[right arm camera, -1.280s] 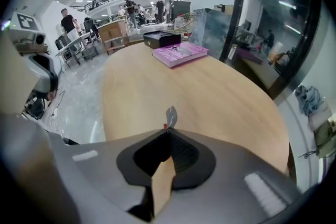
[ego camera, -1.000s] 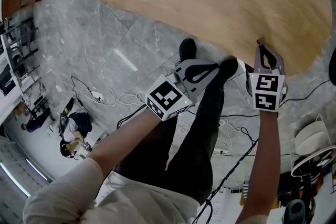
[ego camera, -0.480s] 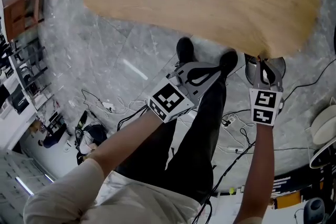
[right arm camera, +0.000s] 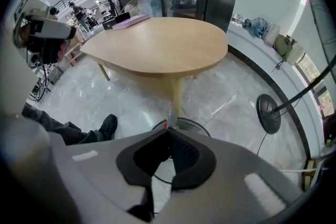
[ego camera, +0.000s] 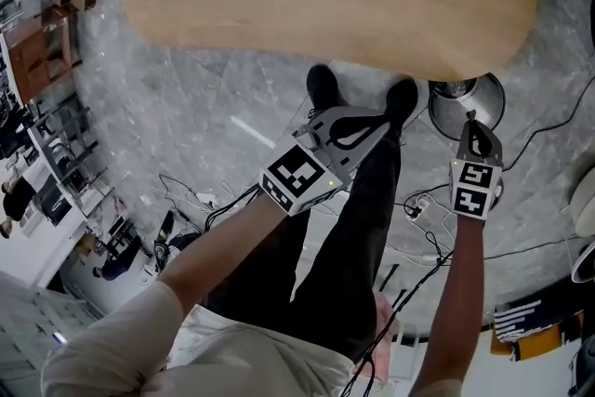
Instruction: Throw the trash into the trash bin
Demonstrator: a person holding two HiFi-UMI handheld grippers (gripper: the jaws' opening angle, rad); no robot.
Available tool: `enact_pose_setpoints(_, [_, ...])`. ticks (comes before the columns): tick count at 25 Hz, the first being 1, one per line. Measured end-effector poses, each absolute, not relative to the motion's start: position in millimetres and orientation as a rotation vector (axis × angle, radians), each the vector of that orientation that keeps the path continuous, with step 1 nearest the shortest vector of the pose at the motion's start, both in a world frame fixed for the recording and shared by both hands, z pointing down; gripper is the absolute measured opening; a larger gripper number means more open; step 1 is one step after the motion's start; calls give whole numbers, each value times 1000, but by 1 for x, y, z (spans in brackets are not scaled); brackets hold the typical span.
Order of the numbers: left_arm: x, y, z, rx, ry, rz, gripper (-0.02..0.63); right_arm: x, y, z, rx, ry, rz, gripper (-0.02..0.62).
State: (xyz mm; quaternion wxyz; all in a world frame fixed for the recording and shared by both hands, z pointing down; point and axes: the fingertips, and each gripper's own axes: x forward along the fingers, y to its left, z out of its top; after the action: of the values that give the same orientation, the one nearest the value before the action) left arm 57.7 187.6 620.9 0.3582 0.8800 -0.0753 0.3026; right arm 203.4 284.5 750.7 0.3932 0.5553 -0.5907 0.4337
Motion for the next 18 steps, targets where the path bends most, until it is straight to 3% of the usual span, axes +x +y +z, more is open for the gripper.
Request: enact_pose_setpoints(18, [94,222,675,2280,-38,895,8,210,360,862,1473,-1339,1316,32])
